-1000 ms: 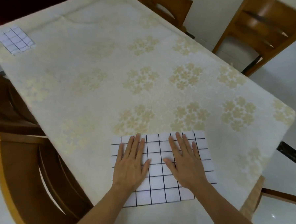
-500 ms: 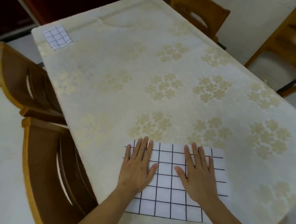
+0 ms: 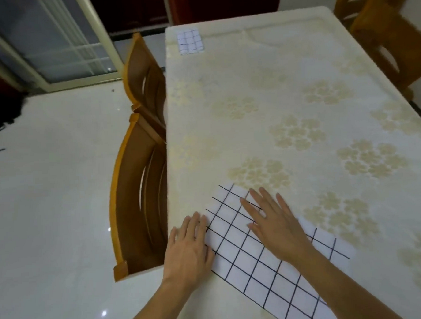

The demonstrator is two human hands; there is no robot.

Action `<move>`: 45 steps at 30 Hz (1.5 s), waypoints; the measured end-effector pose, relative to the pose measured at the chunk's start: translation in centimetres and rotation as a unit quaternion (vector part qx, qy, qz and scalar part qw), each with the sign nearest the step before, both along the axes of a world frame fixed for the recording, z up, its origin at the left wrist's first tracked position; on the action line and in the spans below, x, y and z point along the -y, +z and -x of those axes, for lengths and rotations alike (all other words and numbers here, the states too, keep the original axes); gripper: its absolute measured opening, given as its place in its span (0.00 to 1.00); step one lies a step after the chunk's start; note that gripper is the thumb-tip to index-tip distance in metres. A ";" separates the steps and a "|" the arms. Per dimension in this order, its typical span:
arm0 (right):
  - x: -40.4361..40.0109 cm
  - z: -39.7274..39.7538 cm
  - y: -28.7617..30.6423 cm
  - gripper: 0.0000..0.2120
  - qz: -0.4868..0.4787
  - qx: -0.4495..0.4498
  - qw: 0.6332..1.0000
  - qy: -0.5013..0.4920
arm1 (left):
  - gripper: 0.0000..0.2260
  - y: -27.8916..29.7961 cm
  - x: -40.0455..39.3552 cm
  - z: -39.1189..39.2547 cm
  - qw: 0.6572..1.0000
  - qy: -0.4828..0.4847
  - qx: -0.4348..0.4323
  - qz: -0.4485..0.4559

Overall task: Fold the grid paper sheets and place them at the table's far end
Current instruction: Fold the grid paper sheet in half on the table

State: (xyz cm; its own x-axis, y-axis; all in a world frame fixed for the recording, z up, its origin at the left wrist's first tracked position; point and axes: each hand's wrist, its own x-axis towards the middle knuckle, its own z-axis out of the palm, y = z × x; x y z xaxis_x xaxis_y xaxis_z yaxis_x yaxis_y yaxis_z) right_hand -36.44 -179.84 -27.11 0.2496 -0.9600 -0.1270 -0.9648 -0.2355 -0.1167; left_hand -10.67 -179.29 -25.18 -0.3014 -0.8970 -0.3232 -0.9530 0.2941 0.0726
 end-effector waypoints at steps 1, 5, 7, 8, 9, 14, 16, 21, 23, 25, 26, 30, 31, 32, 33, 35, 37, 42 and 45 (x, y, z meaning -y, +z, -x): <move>0.8 -0.4 0.1 0.28 -0.007 -0.007 0.999 0.034 | 0.31 -0.2 -0.4 -0.2 1.000 0.011 0.003 -0.002; 3.4 -2.6 -0.3 0.29 -0.022 -0.024 0.991 0.133 | 0.31 -1.8 -1.3 -0.6 0.999 0.042 -0.007 0.025; 4.9 -3.6 -0.6 0.29 -0.020 -0.038 0.984 0.171 | 0.31 -2.6 -1.2 -0.3 0.997 0.063 -0.022 0.043; 5.6 -4.0 -0.8 0.30 -0.017 -0.046 0.980 0.191 | 0.31 -3.0 -1.1 -0.2 0.996 0.072 -0.029 0.050; 6.4 -4.3 -1.0 0.30 -0.017 -0.055 0.975 0.213 | 0.31 -3.4 -1.0 -0.1 0.995 0.080 -0.035 0.054; 8.7 -4.7 -1.8 0.35 -0.025 -0.064 0.957 0.281 | 0.33 -4.4 -1.4 0.3 0.992 0.102 -0.047 0.064; 9.2 -4.6 -1.7 0.35 -0.022 -0.061 0.952 0.300 | 0.33 -4.3 -1.3 0.5 0.990 0.109 -0.055 0.065; 10.3 -4.8 -1.4 0.31 -0.051 -0.050 0.943 0.325 | 0.29 -3.9 -1.6 0.9 0.988 0.104 -0.093 0.073; 10.8 -5.1 -1.1 0.30 -0.063 -0.044 0.942 0.327 | 0.28 -3.6 -1.6 1.2 0.984 0.119 -0.109 0.072; 11.1 -5.4 -0.9 0.26 -0.073 -0.026 0.944 0.320 | 0.26 -3.4 -1.6 1.4 0.981 0.134 -0.117 0.071; 11.2 -5.5 -0.8 0.23 -0.069 -0.018 0.946 0.316 | 0.25 -3.4 -1.5 1.4 0.979 0.142 -0.122 0.077; 11.4 -5.5 -1.2 0.13 0.008 0.010 0.949 0.316 | 0.18 -2.7 -0.9 1.0 0.973 0.164 -0.107 0.121; 11.6 -5.4 -1.3 0.11 0.016 0.011 0.947 0.319 | 0.15 -2.5 -0.7 0.8 0.972 0.168 -0.101 0.130; 11.7 -5.3 -1.4 0.10 0.019 0.010 0.947 0.321 | 0.13 -2.3 -0.6 0.7 0.971 0.170 -0.098 0.133; 11.7 -5.3 -1.5 0.09 0.016 0.008 0.947 0.321 | 0.12 -2.2 -0.4 0.7 0.971 0.172 -0.094 0.134; 11.8 -5.2 -1.7 0.08 0.008 0.001 0.947 0.320 | 0.12 -2.2 -0.1 0.5 0.972 0.175 -0.085 0.131; 11.9 -5.1 -2.0 0.10 0.013 0.000 0.946 0.324 | 0.13 -2.4 0.3 0.2 0.973 0.181 -0.074 0.120; 11.9 -4.4 -2.3 0.27 0.037 -0.030 0.939 0.341 | 0.23 -2.6 0.8 -0.3 0.979 0.189 -0.046 0.062; 11.6 -3.9 -2.7 0.27 0.034 -0.030 0.940 0.339 | 0.26 -2.3 0.8 -0.4 0.981 0.183 -0.039 0.041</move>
